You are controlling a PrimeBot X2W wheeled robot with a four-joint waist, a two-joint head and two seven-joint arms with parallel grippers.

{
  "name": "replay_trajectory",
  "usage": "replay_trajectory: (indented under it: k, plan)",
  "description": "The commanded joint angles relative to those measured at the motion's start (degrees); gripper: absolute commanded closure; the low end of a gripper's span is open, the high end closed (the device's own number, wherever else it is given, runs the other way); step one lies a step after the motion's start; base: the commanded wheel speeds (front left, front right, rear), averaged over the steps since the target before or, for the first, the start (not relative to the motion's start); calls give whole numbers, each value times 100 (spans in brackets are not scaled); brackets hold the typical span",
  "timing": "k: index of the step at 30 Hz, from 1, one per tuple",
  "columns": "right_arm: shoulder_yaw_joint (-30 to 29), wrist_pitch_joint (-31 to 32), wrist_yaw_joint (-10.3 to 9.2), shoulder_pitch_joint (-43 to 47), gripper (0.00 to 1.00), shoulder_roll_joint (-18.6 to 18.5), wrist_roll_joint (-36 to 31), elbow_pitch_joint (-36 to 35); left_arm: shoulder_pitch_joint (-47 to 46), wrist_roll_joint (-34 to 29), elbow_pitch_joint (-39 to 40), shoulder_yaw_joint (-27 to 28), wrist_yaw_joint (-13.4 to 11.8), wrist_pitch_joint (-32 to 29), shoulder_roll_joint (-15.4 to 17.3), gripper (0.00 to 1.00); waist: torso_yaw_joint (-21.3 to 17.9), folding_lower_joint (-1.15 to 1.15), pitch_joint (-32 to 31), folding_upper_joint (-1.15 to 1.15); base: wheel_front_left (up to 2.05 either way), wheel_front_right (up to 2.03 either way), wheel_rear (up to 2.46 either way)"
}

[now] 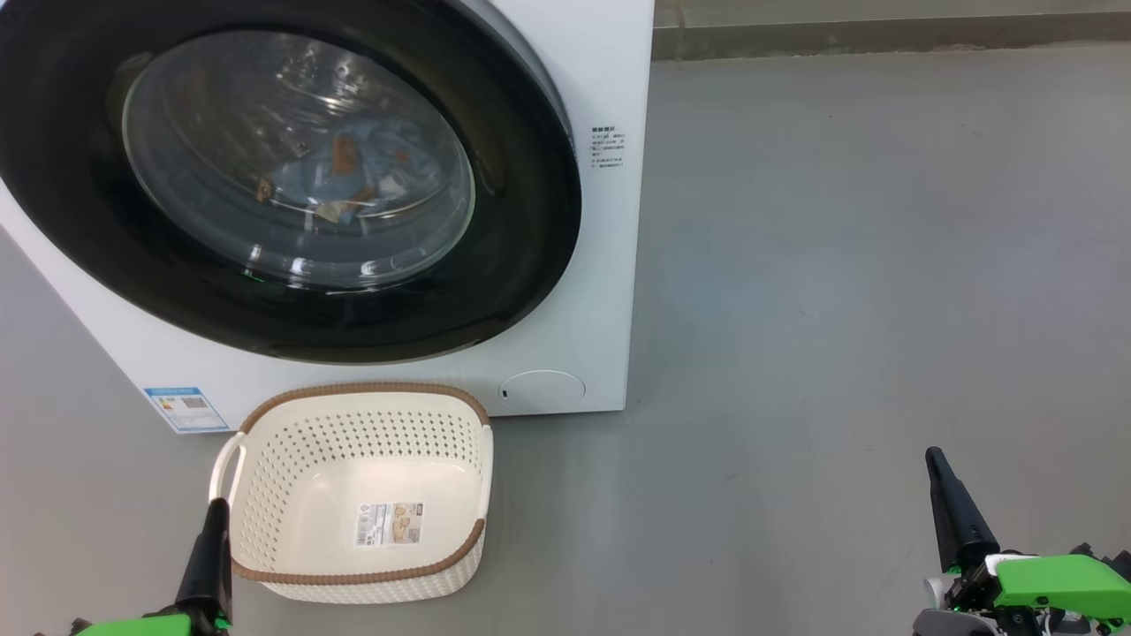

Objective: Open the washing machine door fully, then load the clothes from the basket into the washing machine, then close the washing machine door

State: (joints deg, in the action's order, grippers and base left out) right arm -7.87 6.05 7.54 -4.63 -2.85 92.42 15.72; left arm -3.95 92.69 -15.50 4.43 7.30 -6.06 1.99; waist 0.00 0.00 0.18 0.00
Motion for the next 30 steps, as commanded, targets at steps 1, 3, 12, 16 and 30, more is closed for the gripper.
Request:
replay_trajectory:
  k: [1, 3, 12, 16, 30]
  plan:
    - [136, 43, -5, -155, 100, -8, -25, -169, -223, -49, 146, 205, 19, -40, 95, 100, 0, 0, 0, 0, 0, 0, 0]
    - [136, 43, -5, -155, 100, -8, -26, -169, -223, -50, 146, 205, 19, -40, 95, 100, 0, 0, 0, 0, 0, 0, 0]
    - [135, 44, -5, -155, 100, -7, -26, -169, -223, -51, 146, 207, 19, -41, 94, 100, 0, 0, 0, 0, 0, 0, 0]
    - [134, 44, -5, -155, 100, -7, -27, -169, -223, -51, 146, 207, 19, -42, 94, 100, 0, 0, 0, 0, 0, 0, 0]
    - [133, 45, -5, -155, 100, -6, -28, -169, -224, -53, 146, 209, 19, -43, 93, 100, 0, 0, 0, 0, 0, 0, 0]
